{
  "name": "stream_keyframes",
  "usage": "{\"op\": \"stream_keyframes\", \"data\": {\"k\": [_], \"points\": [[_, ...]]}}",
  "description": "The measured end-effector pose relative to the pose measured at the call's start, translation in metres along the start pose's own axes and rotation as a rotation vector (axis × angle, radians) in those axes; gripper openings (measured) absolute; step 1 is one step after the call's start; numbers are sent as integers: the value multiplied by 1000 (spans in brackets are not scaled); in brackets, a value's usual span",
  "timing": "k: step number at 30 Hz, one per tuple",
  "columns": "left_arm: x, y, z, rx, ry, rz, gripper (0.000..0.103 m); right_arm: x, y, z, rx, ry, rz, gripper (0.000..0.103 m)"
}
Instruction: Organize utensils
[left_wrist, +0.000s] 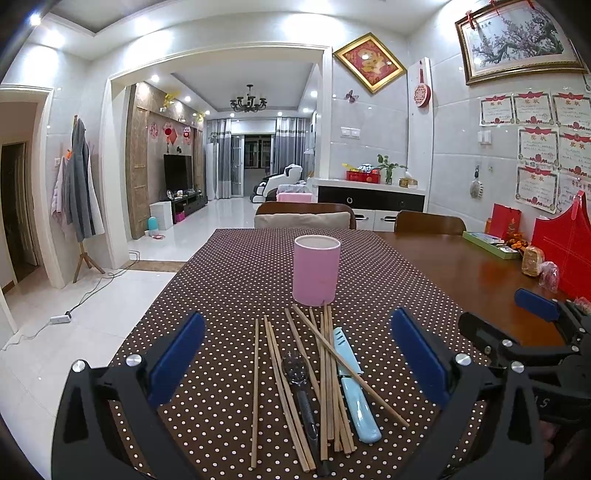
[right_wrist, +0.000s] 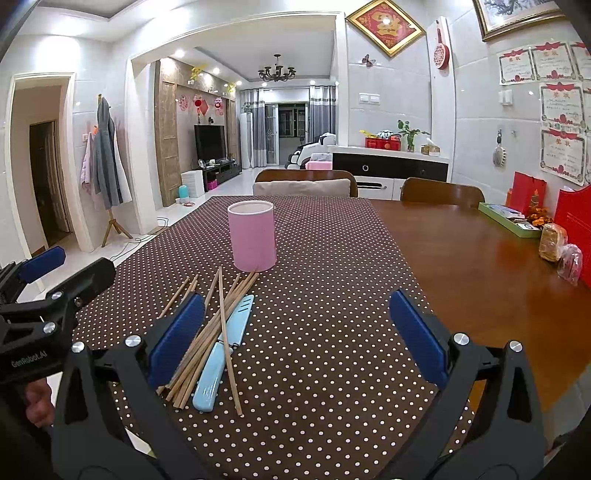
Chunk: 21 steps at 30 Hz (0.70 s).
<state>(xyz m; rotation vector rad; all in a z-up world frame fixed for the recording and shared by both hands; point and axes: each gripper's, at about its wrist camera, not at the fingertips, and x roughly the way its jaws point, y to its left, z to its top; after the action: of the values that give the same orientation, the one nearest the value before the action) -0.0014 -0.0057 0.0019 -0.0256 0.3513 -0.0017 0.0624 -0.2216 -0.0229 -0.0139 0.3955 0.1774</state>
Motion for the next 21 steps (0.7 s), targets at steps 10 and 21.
{"op": "stream_keyframes", "data": {"k": [10, 21], "points": [[-1, 0, 1, 0, 0, -4, 99, 1, -2, 0, 1, 0, 0, 98], [2, 3, 1, -9, 6, 8, 99, 4, -1, 1, 2, 13, 11, 98]]}}
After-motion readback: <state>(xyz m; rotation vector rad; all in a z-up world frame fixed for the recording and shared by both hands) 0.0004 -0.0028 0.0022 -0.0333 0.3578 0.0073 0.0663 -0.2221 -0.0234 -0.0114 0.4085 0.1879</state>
